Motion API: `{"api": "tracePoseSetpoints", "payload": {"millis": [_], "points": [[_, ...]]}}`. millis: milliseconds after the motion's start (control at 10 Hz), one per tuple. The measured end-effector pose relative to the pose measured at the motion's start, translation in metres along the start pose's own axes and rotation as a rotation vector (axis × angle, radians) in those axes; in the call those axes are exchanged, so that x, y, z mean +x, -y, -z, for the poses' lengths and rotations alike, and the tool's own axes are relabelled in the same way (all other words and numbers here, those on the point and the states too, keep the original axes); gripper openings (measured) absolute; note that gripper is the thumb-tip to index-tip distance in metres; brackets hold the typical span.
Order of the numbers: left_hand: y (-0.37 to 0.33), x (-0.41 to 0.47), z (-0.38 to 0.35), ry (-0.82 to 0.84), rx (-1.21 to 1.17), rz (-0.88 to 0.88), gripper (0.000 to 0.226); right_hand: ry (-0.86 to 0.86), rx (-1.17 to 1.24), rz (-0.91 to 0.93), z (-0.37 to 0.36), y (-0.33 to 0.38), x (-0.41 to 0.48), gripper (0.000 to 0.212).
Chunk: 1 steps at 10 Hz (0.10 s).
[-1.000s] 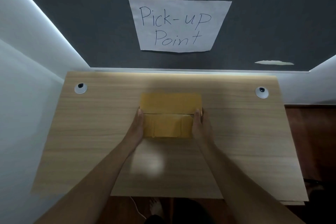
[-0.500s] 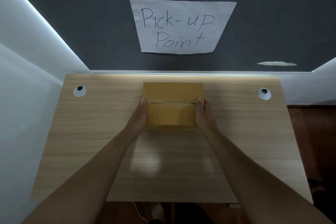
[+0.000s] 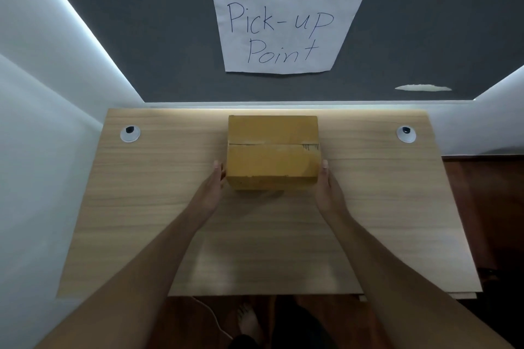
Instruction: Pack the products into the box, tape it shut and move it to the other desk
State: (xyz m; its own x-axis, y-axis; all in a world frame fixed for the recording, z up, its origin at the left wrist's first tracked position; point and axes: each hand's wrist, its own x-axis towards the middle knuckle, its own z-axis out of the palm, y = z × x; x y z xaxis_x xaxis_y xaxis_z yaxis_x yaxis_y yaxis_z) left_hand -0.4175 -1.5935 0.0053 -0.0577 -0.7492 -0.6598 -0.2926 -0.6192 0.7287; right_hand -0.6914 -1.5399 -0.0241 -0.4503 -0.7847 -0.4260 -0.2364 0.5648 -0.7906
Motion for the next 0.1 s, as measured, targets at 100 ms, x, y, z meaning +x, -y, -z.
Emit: {"api": "tracePoseSetpoints", "payload": {"millis": [100], "points": [[0.0134, -0.0143, 0.0018, -0.001, -0.029, 0.007, 0.069, -0.014, -0.061, 0.037, -0.0036, -0.0200, -0.0145, 0.060]]}}
